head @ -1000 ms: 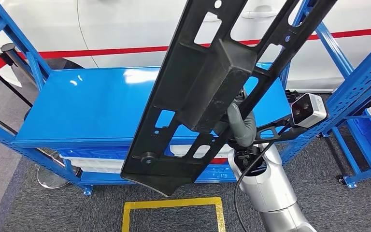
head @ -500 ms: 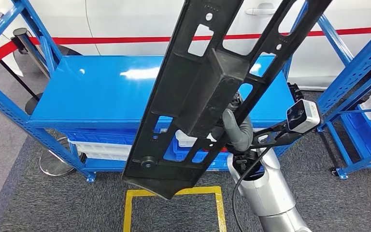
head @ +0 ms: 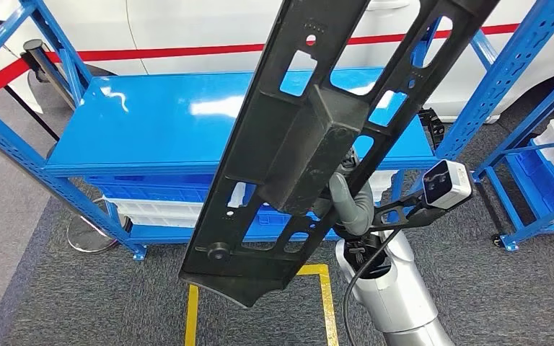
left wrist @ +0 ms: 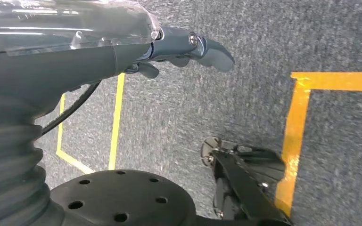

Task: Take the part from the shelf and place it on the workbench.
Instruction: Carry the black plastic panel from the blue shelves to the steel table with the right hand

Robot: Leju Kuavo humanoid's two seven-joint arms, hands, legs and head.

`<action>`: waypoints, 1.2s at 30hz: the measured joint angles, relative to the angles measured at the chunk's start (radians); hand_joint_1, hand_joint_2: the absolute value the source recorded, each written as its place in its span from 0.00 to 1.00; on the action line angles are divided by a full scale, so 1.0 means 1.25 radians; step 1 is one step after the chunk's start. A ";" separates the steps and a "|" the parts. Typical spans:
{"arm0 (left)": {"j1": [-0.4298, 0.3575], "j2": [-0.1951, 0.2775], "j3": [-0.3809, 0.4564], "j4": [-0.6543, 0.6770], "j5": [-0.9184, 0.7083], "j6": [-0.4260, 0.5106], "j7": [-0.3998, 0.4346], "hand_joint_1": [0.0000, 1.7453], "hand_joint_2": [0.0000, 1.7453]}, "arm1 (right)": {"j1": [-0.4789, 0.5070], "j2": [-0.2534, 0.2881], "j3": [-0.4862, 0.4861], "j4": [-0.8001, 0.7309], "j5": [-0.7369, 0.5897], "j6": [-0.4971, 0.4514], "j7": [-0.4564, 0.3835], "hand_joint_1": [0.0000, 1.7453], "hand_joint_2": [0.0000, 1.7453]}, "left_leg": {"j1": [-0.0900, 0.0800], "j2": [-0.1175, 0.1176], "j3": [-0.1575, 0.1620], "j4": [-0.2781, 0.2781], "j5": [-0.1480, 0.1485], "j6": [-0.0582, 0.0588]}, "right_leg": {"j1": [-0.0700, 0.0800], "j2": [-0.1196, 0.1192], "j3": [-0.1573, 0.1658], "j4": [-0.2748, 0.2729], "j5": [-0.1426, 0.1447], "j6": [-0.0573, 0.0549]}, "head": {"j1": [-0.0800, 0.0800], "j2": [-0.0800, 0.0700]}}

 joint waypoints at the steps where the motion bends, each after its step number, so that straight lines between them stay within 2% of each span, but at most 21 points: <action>1: 0.000 0.000 0.000 0.000 -0.001 0.000 -0.002 0.00 1.00 | 0.002 0.001 0.000 -0.002 0.001 0.000 -0.001 1.00 1.00 | 0.000 0.000 0.039 -0.054 0.019 0.002 | 0.000 0.000 -0.007 0.002 0.005 0.002 | 0.000 0.000; 3: -0.002 0.001 0.000 0.000 -0.004 0.000 -0.005 0.00 1.00 | 0.005 0.002 -0.001 -0.008 0.003 0.002 -0.005 1.00 1.00 | -0.003 -0.001 0.112 -0.166 0.029 0.009 | 0.001 0.002 -0.016 0.004 0.016 0.010 | 0.000 0.000; 4: -0.003 0.001 0.000 0.000 -0.006 0.000 -0.006 0.00 1.00 | 0.005 0.002 -0.002 -0.010 0.005 0.003 -0.007 1.00 1.00 | -0.005 -0.002 0.130 -0.197 0.026 0.013 | 0.002 0.002 -0.018 0.003 0.021 0.015 | 0.000 0.000; 7: -0.003 0.002 0.000 0.000 -0.013 0.001 -0.002 0.00 1.00 | 0.009 0.005 -0.006 -0.017 0.011 0.002 -0.009 1.00 1.00 | -0.007 -0.001 0.125 -0.212 0.034 0.027 | 0.000 0.002 -0.020 -0.001 0.033 0.030 | -0.001 0.000; 8: -0.004 0.002 -0.001 0.000 -0.015 0.001 0.000 0.00 1.00 | 0.010 0.005 -0.007 -0.021 0.012 0.001 -0.009 1.00 1.00 | -0.006 0.000 0.121 -0.214 0.043 0.033 | -0.001 0.003 -0.025 0.007 0.021 0.034 | -0.001 0.000; 9: -0.005 0.003 -0.001 0.000 -0.016 0.001 0.002 0.00 1.00 | 0.011 0.005 -0.009 -0.025 0.013 -0.002 -0.008 1.00 1.00 | -0.004 0.002 0.114 -0.217 0.052 0.039 | -0.001 0.004 -0.035 0.031 -0.007 0.037 | 0.000 0.000; 12: -0.006 0.003 -0.002 0.000 -0.020 0.001 0.004 0.00 1.00 | 0.015 0.005 -0.012 -0.031 0.015 -0.006 -0.006 1.00 1.00 | -0.005 0.005 0.083 -0.216 0.077 0.048 | -0.002 0.005 -0.080 0.178 -0.112 0.042 | 0.001 0.000; 13: -0.006 0.003 -0.002 0.000 -0.020 0.001 0.004 0.00 1.00 | 0.018 0.005 -0.013 -0.032 0.015 -0.006 -0.005 1.00 1.00 | -0.006 0.005 0.072 -0.213 0.084 0.049 | -0.002 0.005 -0.085 0.215 -0.121 0.043 | 0.001 0.000; 14: -0.006 0.003 -0.002 0.000 -0.020 0.001 0.004 0.00 1.00 | 0.020 0.005 -0.013 -0.032 0.015 -0.006 -0.004 1.00 1.00 | -0.008 0.005 0.061 -0.210 0.090 0.048 | -0.002 0.005 -0.079 0.227 -0.112 0.042 | 0.001 0.000; 16: -0.006 0.003 -0.002 0.000 -0.020 0.000 0.004 0.00 1.00 | 0.023 0.005 -0.014 -0.033 0.015 -0.007 -0.003 1.00 1.00 | -0.009 0.005 0.041 -0.202 0.099 0.046 | -0.001 0.005 -0.020 0.165 -0.069 0.037 | 0.001 0.000; 18: -0.006 0.003 -0.002 0.000 -0.020 0.000 0.003 0.00 1.00 | 0.023 0.005 -0.015 -0.037 0.014 -0.005 -0.003 1.00 1.00 | -0.012 0.004 0.026 -0.193 0.106 0.040 | 0.004 0.005 0.057 0.055 -0.060 0.029 | 0.001 0.000; 19: -0.006 0.003 -0.002 0.000 -0.020 0.000 0.003 0.00 1.00 | 0.023 0.005 -0.015 -0.040 0.014 -0.005 -0.003 1.00 1.00 | -0.012 0.004 0.022 -0.190 0.110 0.037 | 0.007 0.005 0.079 0.019 -0.065 0.025 | 0.001 0.000; 22: -0.005 0.004 -0.002 0.000 -0.019 0.000 0.003 0.00 1.00 | 0.024 0.005 -0.017 -0.043 0.014 -0.005 -0.003 1.00 1.00 | -0.011 0.003 0.016 -0.188 0.120 0.022 | 0.008 0.005 0.080 -0.005 -0.062 0.012 | 0.001 0.000; 24: -0.005 0.005 -0.002 0.000 -0.018 0.001 0.003 0.00 1.00 | 0.024 0.007 -0.017 -0.043 0.014 -0.004 -0.003 1.00 1.00 | -0.009 0.002 0.001 -0.159 0.087 0.013 | 0.004 0.002 0.069 -0.010 -0.047 0.000 | 0.000 0.000; 27: -0.004 0.006 -0.002 0.000 -0.017 0.001 0.003 0.00 1.00 | 0.025 0.010 -0.017 -0.043 0.014 -0.004 -0.003 1.00 1.00 | -0.004 0.002 -0.041 -0.019 -0.015 0.002 | 0.004 0.001 0.042 -0.009 -0.026 -0.008 | -0.002 0.000; 28: -0.004 0.006 -0.002 0.000 -0.017 0.001 0.002 0.00 1.00 | 0.025 0.010 -0.017 -0.043 0.014 -0.004 -0.003 1.00 1.00 | -0.002 0.002 -0.048 0.021 -0.028 0.000 | 0.004 0.001 0.032 -0.007 -0.019 -0.007 | -0.002 0.000; 29: -0.004 0.006 -0.002 0.000 -0.017 0.001 0.001 0.00 1.00 | 0.025 0.010 -0.017 -0.043 0.014 -0.004 -0.003 1.00 1.00 | -0.001 0.002 -0.043 0.038 -0.025 -0.002 | 0.004 0.001 0.022 -0.005 -0.013 -0.006 | -0.002 0.000; 30: -0.004 0.006 -0.002 0.000 -0.017 0.001 0.000 0.00 1.00 | 0.026 0.010 -0.017 -0.043 0.014 -0.004 -0.003 1.00 1.00 | 0.000 0.002 -0.024 0.024 -0.008 -0.002 | 0.004 0.001 0.013 -0.003 -0.008 -0.005 | -0.002 0.000; 32: -0.004 0.006 -0.002 0.000 -0.017 0.001 -0.002 0.00 1.00 | 0.026 0.010 -0.017 -0.043 0.014 -0.004 -0.003 1.00 1.00 | 0.000 0.001 0.049 -0.075 0.029 0.002 | 0.004 0.001 -0.001 0.001 0.002 0.000 | -0.002 0.000; 34: -0.006 0.006 -0.002 0.000 -0.017 0.001 -0.004 0.00 1.00 | 0.025 0.010 -0.018 -0.043 0.014 -0.003 -0.003 1.00 1.00 | -0.003 0.000 0.113 -0.177 0.033 0.009 | 0.006 0.001 -0.008 0.003 0.012 0.008 | -0.001 0.000; 36: -0.006 0.007 -0.002 0.000 -0.018 0.001 -0.004 0.00 1.00 | 0.025 0.010 -0.018 -0.043 0.014 -0.002 -0.003 1.00 1.00 | -0.007 0.000 0.127 -0.209 0.029 0.017 | 0.006 0.001 -0.010 0.001 0.022 0.019 | -0.001 0.000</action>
